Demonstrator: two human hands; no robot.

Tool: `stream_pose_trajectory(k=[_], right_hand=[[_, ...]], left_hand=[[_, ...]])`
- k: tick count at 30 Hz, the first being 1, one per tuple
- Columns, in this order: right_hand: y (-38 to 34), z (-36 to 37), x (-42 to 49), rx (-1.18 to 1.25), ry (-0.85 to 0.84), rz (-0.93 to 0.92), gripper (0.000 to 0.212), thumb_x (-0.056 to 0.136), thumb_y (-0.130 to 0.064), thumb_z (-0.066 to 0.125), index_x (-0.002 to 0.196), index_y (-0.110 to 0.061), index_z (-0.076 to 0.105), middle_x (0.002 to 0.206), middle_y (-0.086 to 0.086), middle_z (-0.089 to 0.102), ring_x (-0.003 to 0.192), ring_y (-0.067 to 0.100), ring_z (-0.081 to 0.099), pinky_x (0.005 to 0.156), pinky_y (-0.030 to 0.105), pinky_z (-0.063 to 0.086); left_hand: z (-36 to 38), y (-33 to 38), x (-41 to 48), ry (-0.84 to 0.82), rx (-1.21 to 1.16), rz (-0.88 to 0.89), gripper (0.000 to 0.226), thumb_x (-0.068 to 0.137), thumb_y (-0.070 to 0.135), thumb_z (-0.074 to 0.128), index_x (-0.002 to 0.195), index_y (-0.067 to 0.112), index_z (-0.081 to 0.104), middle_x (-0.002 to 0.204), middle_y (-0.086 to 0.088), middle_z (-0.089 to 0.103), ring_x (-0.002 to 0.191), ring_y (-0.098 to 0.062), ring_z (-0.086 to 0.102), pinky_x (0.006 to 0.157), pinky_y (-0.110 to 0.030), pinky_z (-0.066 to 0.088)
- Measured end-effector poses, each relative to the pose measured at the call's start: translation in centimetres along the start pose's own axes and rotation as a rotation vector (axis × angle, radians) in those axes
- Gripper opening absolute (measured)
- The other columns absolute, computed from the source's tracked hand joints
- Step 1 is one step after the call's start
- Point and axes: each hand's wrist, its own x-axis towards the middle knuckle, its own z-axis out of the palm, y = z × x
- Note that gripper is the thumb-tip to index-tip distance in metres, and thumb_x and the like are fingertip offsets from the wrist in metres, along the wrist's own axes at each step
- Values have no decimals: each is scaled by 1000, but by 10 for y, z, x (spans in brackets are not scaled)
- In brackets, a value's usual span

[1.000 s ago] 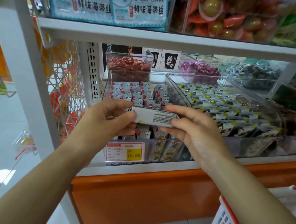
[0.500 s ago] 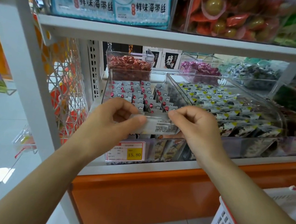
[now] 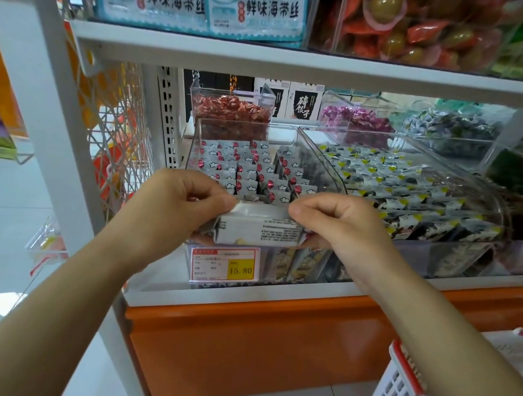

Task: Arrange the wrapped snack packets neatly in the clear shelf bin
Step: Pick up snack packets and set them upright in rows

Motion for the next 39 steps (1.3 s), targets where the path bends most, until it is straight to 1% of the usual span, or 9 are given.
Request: stream_pose_trajectory(k=[7,13,15,20,23,26,31,37,39], right_hand=[[-3,-11,7,97,-141,183,20,84,-8,60,69,-11,73,73,1,73,70,15,71,55,25,58],[3,-6,6,-94,11,45,21,90,-8,57,74,-14,69,72,-2,72,66,15,71,56,25,58],[4,-8,7,-27,8,47,16,88,-13,60,78,-14,72,77,3,74,71,19,72,60,27,59],[0,-3,3,-17,-156,-2,31,66,-22,76,94,-33,68,92,-10,74,82,12,71,71,20,56],[-2,4,7,-35,0,-54,29,80,-9,69,99,-30,66,89,-3,73,67,13,70,60,20,56],[-5,6,20,53,187,-40,18,85,-10,65,99,-23,64,85,2,67,64,9,68,55,21,56],[-8,25,59,-131,249,-58,20,87,-16,65,105,-12,57,89,2,63,63,13,65,68,39,59],[-20,57,109,-628,69,-232,25,83,-21,68,104,-10,58,107,4,59,85,10,50,58,10,34],[-27,65,121,-779,-65,-242,36,82,-25,69,113,-9,59,115,4,58,95,12,50,65,15,38]], left_hand=[[5,-2,-1,26,28,32,16,84,18,61,73,10,69,62,12,67,57,-4,65,48,-12,50],[2,-4,-4,-86,11,-6,22,68,45,62,85,31,68,80,14,71,71,-1,68,57,-11,52],[1,-5,-5,-95,105,24,12,74,37,66,86,37,64,81,20,70,72,3,67,59,-12,53],[3,-8,-1,140,15,52,12,89,19,58,90,27,67,74,16,70,72,-1,68,59,-11,53],[0,-9,4,298,233,142,21,91,28,52,106,24,66,91,15,67,75,-5,66,64,-22,55],[-18,-18,17,443,541,234,34,93,26,51,125,15,58,122,-2,60,108,-19,55,91,-33,44],[-16,-42,22,175,709,71,58,92,37,50,145,23,29,151,-4,28,139,-25,18,112,-40,15],[-12,-52,21,39,628,13,81,88,50,46,149,24,0,154,-6,21,140,-25,14,111,-42,17],[-11,-52,20,14,610,8,85,86,55,45,149,24,-4,155,-6,20,140,-24,14,111,-41,17]])
